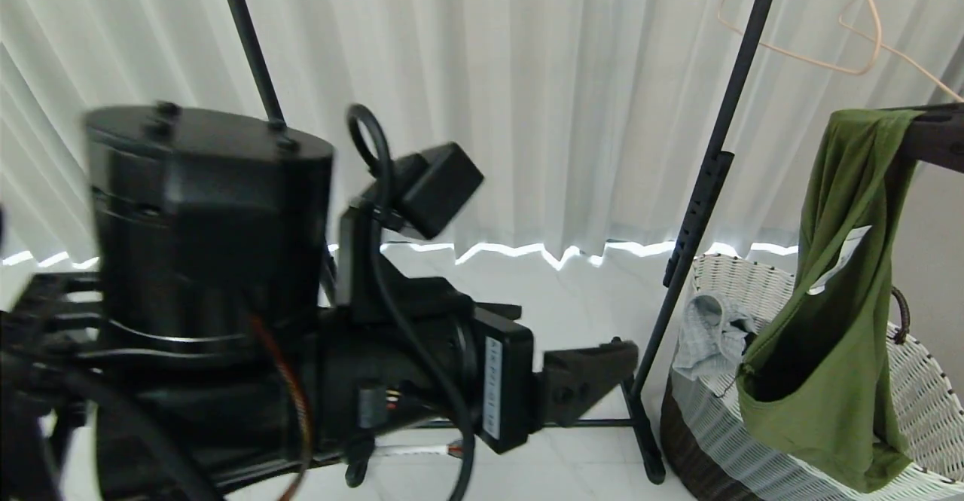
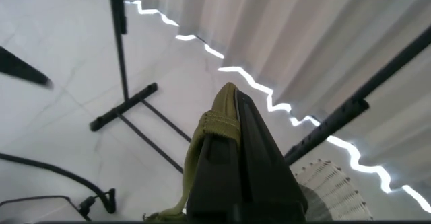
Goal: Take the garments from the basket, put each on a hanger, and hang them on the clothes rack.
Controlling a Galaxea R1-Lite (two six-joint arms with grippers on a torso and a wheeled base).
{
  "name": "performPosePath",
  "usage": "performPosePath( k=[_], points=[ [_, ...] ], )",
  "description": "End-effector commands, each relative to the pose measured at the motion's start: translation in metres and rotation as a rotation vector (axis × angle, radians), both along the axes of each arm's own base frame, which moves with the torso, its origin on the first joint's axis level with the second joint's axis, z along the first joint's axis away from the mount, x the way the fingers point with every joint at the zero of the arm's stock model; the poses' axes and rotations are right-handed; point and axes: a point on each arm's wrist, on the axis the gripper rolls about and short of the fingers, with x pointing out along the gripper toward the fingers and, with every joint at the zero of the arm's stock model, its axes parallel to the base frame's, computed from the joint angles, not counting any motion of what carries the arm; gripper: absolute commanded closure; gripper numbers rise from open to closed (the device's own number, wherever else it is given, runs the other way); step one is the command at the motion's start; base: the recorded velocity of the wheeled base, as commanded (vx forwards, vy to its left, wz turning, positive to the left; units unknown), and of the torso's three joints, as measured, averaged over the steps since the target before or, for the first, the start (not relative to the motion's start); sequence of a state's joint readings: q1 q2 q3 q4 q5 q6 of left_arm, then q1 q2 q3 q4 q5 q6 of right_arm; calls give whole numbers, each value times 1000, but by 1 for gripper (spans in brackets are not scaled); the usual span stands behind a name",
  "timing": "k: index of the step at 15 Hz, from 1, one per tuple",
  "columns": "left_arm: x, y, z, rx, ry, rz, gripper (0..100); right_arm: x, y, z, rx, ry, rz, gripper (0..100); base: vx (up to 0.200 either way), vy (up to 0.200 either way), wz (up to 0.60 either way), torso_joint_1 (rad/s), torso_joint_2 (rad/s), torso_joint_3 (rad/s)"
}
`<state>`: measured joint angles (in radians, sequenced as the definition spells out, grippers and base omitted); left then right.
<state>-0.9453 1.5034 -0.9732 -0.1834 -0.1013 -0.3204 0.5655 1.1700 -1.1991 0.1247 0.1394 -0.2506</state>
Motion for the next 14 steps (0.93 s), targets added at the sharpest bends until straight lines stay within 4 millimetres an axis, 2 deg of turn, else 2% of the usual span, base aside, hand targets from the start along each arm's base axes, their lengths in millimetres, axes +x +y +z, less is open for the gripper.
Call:
performPosePath(
  k=[1,6,12,14],
  points=[
    [6,-47,-38,59,78,-51,0,-4,6,-1,-1,3,47,100,0,0,0,0,0,0],
    [19,-102,-67,2,58,-94,0,-6,8,-2,-3,6,65,100,0,0,0,0,0,0],
    [38,-138,-72,-57,18,-97,0,-16,12,-4,-4,6,126,100,0,0,0,0,0,0],
    [45,-144,-83,-35,23,-69,0,-21,12,-5,-2,4,146,100,0,0,0,0,0,0]
  ],
)
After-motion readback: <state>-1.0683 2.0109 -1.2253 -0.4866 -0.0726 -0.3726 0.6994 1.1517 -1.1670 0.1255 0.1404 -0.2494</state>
